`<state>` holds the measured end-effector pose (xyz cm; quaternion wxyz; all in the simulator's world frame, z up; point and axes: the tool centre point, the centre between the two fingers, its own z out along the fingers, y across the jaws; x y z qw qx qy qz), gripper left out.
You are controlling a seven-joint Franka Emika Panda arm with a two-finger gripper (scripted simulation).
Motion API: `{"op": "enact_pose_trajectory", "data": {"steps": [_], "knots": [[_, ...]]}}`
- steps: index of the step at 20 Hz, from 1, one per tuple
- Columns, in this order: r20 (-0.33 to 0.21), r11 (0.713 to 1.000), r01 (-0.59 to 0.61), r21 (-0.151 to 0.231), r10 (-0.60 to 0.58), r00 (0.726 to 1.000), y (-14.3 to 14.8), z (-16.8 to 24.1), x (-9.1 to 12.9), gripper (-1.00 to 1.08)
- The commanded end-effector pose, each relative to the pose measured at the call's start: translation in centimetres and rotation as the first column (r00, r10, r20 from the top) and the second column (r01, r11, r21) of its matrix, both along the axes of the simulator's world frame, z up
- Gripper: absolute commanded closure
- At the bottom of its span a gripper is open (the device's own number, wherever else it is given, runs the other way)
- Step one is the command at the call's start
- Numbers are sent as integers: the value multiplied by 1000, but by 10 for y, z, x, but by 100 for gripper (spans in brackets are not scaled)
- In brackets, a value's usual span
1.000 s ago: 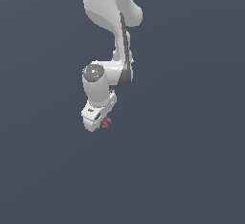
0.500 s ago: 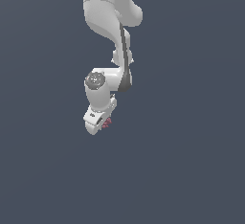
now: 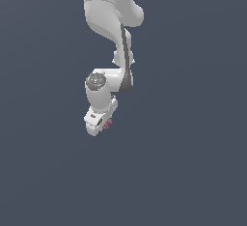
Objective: Pick up the object and move it to a goal position.
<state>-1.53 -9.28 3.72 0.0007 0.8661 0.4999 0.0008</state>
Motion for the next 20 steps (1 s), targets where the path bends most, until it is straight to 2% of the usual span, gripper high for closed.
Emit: {"op": "enact_pose_trajectory", "data": {"steps": [1,10,20], "knots": [[0,1000,0,0,0,1000,0,0,0,108],[0,1000,0,0,0,1000,27,29,12,108],[-1,1000,-1,0,1,1000,94,102,45,108]]}}
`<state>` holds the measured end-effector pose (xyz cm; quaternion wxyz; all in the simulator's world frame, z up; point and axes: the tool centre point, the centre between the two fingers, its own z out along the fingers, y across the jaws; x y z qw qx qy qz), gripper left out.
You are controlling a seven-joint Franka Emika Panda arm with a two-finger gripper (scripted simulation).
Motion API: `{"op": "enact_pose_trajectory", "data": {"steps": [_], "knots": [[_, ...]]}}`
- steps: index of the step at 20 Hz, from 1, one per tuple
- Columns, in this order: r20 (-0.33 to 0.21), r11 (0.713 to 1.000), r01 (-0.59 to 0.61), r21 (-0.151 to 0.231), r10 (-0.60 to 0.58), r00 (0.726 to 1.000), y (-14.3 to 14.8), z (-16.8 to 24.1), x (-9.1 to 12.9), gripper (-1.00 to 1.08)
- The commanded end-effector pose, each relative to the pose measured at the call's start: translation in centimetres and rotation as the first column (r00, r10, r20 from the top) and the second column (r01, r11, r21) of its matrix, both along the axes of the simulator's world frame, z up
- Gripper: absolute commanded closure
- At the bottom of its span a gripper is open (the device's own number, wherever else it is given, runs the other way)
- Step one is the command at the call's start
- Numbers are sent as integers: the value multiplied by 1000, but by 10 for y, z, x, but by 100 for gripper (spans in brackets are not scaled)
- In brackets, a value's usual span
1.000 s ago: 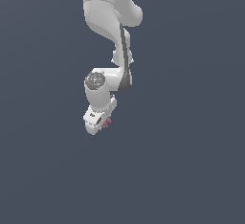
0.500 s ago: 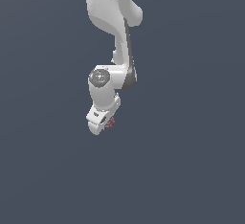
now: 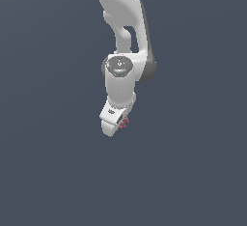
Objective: Pick up the object and move it to a goal position.
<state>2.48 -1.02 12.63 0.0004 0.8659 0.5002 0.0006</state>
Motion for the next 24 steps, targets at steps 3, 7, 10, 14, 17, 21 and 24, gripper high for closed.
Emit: {"op": "enact_pose_trajectory", "data": {"steps": [3,7,10,14,17,21,24], "knots": [[-1,1000,0,1,0,1000,34,37,17,108],[-1,1000,0,1,0,1000,64,70,32,108],[-1,1000,1,1,-1,1000,83,91,43,108],[-1,1000,1,1,-1,1000,106,116,55,108],[-1,1000,1,1,-1,1000,120,132,63,108],[-1,1000,1,1,-1,1000,137,150,73,108],[-1,1000,2,1,-2,1000,148,162,79,108]]}}
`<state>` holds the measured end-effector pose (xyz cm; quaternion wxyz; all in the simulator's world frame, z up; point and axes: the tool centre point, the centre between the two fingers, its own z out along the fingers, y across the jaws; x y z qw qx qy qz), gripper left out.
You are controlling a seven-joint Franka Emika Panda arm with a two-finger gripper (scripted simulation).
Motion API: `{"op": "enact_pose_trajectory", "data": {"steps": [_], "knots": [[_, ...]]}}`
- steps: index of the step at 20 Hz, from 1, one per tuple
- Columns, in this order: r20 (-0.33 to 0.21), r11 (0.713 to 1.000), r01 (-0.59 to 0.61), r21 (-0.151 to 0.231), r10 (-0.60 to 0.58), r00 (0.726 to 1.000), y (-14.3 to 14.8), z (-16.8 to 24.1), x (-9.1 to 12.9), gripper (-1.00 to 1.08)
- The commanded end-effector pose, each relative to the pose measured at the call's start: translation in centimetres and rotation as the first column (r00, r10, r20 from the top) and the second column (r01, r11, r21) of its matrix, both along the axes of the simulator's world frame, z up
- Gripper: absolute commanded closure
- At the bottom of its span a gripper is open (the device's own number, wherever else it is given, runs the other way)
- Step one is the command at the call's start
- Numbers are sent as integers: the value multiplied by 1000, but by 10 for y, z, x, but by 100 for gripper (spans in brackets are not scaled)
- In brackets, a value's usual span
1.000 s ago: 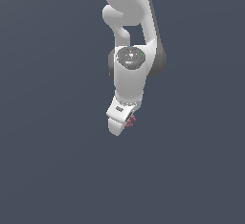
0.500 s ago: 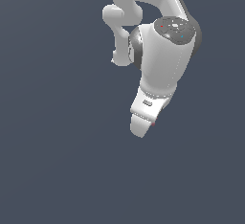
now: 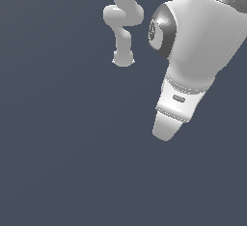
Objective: Pick up the object and move it to a goal position.
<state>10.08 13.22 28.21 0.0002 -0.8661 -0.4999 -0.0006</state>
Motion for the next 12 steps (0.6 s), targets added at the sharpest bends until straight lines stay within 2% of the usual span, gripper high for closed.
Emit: {"op": "enact_pose_trajectory", "data": {"steps": [1,12], "knots": [[-1,1000,1,0,-1,1000,9,10,5,108],[-1,1000,1,0,-1,1000,37,41,23,108]]}}
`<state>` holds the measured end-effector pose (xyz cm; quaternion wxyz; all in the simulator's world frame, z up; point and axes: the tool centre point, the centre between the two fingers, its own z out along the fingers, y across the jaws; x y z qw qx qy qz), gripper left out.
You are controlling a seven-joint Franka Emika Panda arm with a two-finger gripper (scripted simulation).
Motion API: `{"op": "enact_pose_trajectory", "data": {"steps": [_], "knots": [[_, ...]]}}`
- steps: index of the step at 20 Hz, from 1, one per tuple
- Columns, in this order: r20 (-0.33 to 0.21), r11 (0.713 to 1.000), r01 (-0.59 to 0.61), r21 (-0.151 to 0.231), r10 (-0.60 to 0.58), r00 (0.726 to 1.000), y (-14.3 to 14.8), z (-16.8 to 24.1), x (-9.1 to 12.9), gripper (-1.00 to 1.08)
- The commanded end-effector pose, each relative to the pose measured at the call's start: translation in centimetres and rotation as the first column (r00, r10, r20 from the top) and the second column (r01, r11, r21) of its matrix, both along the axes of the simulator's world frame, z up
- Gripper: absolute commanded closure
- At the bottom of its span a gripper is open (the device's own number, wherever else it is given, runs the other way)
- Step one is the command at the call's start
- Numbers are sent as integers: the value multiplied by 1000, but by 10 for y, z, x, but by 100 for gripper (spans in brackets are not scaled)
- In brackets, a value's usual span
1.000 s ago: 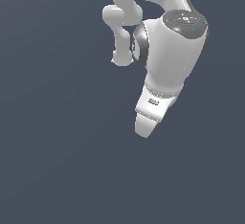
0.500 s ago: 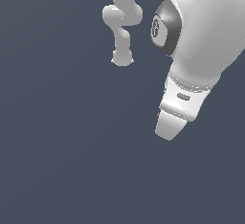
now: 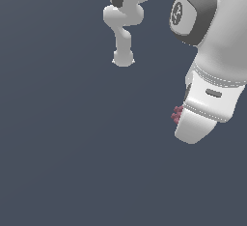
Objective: Pick up the object and move it to a goal position.
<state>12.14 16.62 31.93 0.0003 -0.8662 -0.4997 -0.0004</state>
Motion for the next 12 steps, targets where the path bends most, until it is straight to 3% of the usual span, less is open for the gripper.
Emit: {"op": "enact_pose_trajectory", "data": {"steps": [1,12], "knots": [[0,1000,0,-1,0,1000,5,5,3,108],[0,1000,0,-1,0,1000,16,17,10,108]]}}
